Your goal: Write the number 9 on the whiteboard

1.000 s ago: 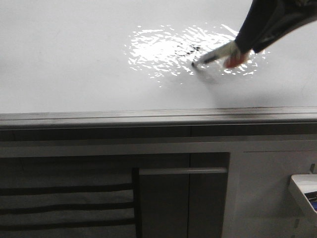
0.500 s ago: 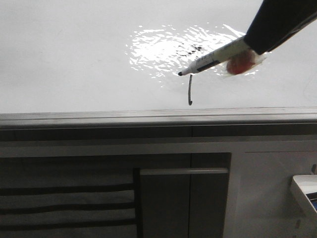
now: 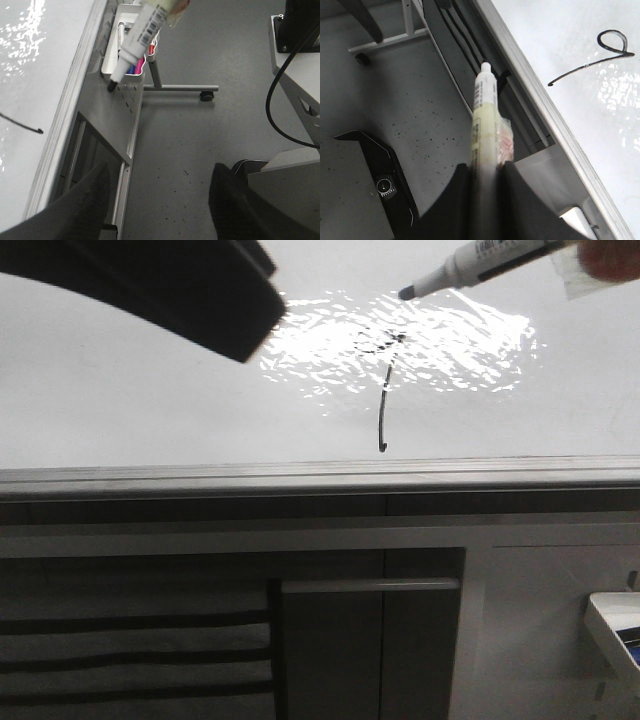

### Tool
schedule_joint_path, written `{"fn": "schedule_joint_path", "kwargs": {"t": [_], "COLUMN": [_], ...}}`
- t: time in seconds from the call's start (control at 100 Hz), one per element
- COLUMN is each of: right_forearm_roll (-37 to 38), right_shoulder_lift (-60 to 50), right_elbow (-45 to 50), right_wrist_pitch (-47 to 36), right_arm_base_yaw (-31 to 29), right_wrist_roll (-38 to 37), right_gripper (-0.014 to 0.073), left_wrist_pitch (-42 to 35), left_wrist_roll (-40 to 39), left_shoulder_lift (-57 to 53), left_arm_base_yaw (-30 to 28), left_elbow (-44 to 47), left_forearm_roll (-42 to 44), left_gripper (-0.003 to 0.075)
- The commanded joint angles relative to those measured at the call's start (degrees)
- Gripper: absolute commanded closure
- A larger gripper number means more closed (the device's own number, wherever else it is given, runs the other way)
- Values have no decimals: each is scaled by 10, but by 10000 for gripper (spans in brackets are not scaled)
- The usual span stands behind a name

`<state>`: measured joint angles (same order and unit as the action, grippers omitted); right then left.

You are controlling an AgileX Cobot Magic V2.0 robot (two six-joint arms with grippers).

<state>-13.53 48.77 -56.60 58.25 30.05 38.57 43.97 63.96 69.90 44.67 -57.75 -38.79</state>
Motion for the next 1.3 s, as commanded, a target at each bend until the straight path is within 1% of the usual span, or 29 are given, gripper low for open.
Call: {"fn": "schedule_joint_path", "kwargs": {"t": [0.0,0.13,0.26,0.55,0.73,0.82,1.06,1.18,1.29], "right_forearm_roll": [-3,3,3,3,3,3,3,3,3], "right_shoulder_lift": [-7,-7,-1,10,10,10,10,10,10], "right_elbow": [-20,-20,-20,-19,-19,-19,-19,-19,-19], "right_wrist_pitch": [-19,5,6,7,7,7,5,-1,-10], "right_arm_base_yaw": [1,1,1,1,1,1,1,1,1], "right_wrist_roll": [10,10,10,10,10,10,10,10,10], "right_gripper": [639,638,639,639,638,638,639,639,639], "left_wrist_pitch": [-47,-51,-50,-53,-59,-55,-56,-56,-56], "left_wrist_roll": [1,1,1,3,3,3,3,3,3], "left_shoulder_lift": [17,52,78,143,159,159,159,159,159], "left_arm_base_yaw": [22,28,32,85,91,91,91,91,91], "left_elbow": [-41,-75,-100,-158,-175,-177,-177,-177,-177], "left_forearm_roll": [-15,4,5,39,47,44,43,43,43], "left_gripper": [323,323,323,323,327,371,562,627,671]}}
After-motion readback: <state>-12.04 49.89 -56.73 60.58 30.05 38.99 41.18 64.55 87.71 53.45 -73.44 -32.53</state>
